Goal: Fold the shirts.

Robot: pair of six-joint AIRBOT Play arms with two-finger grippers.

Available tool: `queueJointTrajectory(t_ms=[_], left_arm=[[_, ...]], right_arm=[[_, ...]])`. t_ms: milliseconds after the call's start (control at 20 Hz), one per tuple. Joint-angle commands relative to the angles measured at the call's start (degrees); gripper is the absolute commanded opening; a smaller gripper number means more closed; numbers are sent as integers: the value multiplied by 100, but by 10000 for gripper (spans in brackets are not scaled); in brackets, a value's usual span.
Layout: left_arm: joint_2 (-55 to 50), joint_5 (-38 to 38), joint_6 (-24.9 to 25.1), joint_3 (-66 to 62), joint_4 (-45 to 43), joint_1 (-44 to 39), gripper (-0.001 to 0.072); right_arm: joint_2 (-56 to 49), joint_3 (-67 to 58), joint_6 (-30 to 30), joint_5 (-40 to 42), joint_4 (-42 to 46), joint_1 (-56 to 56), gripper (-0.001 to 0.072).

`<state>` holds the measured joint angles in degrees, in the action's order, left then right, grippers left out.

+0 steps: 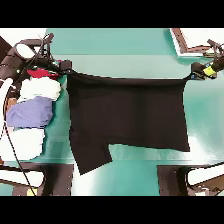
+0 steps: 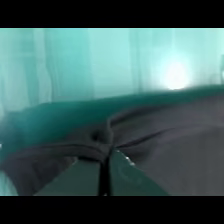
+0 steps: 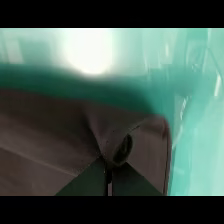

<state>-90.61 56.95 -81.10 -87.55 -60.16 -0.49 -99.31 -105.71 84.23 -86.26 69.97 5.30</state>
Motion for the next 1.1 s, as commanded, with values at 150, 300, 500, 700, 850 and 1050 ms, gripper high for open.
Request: queueJointTrajectory(t_ms=[150, 300, 500, 700, 850, 1050], left_arm=[[-116, 1482, 376, -155, -203, 177, 23], [-116, 1711, 507, 409, -245, 107, 23], [-116, 1700, 396, 1102, -299, 7, 27], [42, 1725, 140, 1209, -398, 7, 477], [903, 1862, 133, 1458, -920, 7, 476], [2485, 1969, -52, 3300, -1281, 7, 477]], right_arm=[[96, 278, -315, -319, 437, -28, 15], [769, 1659, -313, 208, 623, -55, 15], [1405, 3106, -310, 1019, 603, -57, 17], [1528, 3292, -337, 968, 31, 122, 385], [1939, 3366, -601, 402, -428, 409, 385], [3106, 4450, -629, 457, -446, 787, 385]])
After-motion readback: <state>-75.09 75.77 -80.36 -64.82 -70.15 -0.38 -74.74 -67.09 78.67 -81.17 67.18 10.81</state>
